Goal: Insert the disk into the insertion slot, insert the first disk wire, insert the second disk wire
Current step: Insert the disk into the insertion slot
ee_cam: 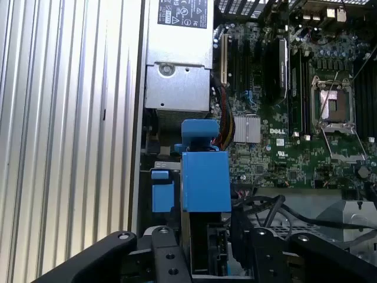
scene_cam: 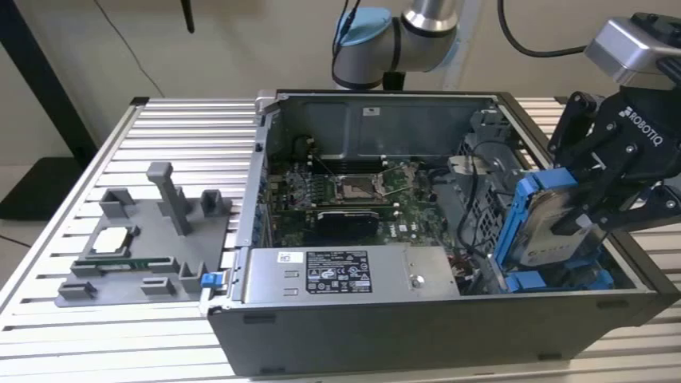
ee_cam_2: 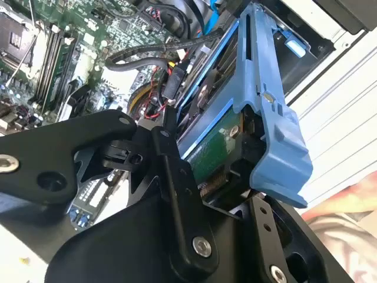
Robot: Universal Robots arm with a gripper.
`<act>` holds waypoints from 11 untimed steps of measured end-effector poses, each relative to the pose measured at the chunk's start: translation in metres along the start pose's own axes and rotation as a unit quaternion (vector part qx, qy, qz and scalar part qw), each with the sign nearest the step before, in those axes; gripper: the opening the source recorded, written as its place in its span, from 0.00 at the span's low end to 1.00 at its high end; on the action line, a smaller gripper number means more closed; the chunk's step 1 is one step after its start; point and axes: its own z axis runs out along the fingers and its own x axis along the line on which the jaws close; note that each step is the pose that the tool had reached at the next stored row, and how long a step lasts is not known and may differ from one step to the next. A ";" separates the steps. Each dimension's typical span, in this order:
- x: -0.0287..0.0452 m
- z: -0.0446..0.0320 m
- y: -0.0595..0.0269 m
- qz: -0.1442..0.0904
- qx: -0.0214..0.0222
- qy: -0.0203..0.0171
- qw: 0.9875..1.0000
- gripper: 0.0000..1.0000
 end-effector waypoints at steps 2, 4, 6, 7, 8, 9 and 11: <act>0.0000 -0.0007 0.0001 0.000 0.000 0.000 1.000 1.00; -0.0002 -0.0025 0.0005 0.000 0.000 0.000 1.000 1.00; -0.0006 -0.0055 0.0010 0.000 0.000 0.000 1.000 1.00; -0.0007 -0.0069 0.0013 0.000 0.000 0.000 1.000 1.00; -0.0009 -0.0083 0.0015 0.000 0.000 0.000 1.000 1.00; -0.0011 -0.0102 0.0018 0.000 0.000 0.000 1.000 1.00; -0.0015 -0.0146 0.0026 0.000 0.000 0.000 1.000 1.00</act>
